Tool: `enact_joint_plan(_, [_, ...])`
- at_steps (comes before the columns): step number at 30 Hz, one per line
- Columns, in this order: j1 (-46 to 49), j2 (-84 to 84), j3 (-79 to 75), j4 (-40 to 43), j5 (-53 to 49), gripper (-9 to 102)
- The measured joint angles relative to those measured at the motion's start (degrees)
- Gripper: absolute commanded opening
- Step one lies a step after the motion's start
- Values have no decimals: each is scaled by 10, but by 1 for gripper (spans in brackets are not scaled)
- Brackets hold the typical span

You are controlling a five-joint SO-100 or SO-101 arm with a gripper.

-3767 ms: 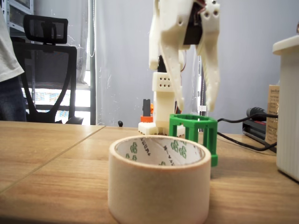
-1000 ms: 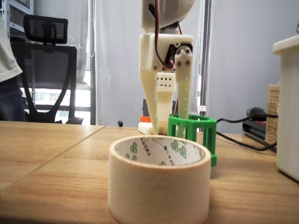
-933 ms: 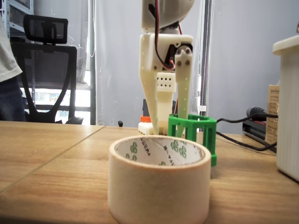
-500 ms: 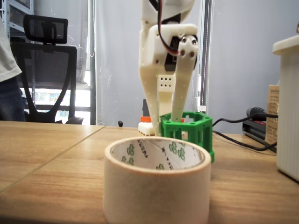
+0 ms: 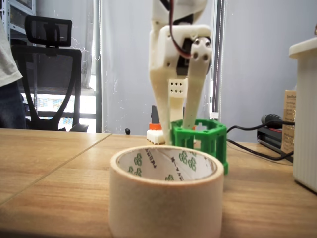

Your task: Grasp a component and put it in the bin.

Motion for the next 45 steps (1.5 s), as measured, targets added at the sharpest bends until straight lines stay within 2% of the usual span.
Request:
enact_joint_plan(10, [-105,93,18,69,141,0])
enact_joint_plan(15, [-116,101,-11,73,190,0])
enact_joint_plan(32, [-117,101,-143,73,202,0])
enact_joint_plan(45, [11,101,-166,73,202,0])
